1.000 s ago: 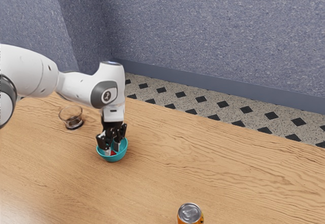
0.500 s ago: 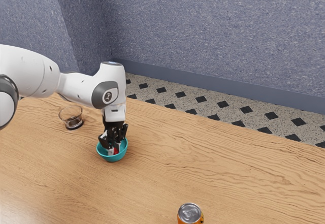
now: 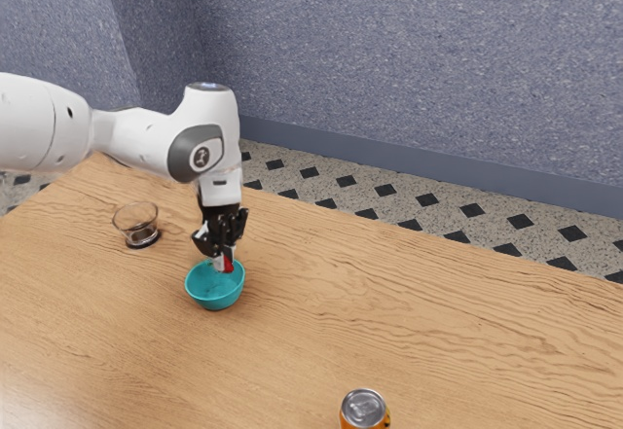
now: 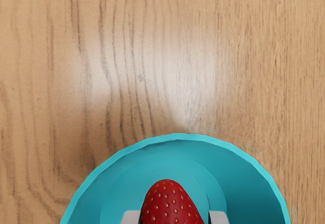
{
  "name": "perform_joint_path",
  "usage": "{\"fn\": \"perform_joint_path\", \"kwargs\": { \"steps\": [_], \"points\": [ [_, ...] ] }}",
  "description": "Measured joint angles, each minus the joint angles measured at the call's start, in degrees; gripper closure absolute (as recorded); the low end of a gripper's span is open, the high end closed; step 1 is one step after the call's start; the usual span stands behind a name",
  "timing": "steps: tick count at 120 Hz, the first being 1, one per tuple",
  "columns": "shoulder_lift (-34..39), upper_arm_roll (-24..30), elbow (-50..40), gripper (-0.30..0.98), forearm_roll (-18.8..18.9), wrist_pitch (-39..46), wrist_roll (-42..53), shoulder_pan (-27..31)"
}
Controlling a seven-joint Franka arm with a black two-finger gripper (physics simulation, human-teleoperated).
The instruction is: Take strawberry from the bowl
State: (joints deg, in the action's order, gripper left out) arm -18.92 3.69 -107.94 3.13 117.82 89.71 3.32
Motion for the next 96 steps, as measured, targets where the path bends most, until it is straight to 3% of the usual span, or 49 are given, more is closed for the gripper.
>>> {"fn": "perform_joint_path", "kwargs": {
  "steps": [17, 42, 76, 88, 96],
  "points": [
    [1.4, 2.8, 1.1, 0.74, 0.0, -1.7, -1.6, -6.0],
    [-3.7, 4.2, 3.8, 0.73, 0.0, -2.7, -4.1, -8.2],
    [-3.0, 4.2, 3.7, 0.34, 0.1, -4.5, -6.3, -8.3],
    [3.3, 3.9, 3.7, 0.21, -0.2, -5.5, -8.8, -8.4],
    [9.4, -0.2, 4.4, 0.15, -3.5, -8.7, -14.2, -8.0]
  ]
}}
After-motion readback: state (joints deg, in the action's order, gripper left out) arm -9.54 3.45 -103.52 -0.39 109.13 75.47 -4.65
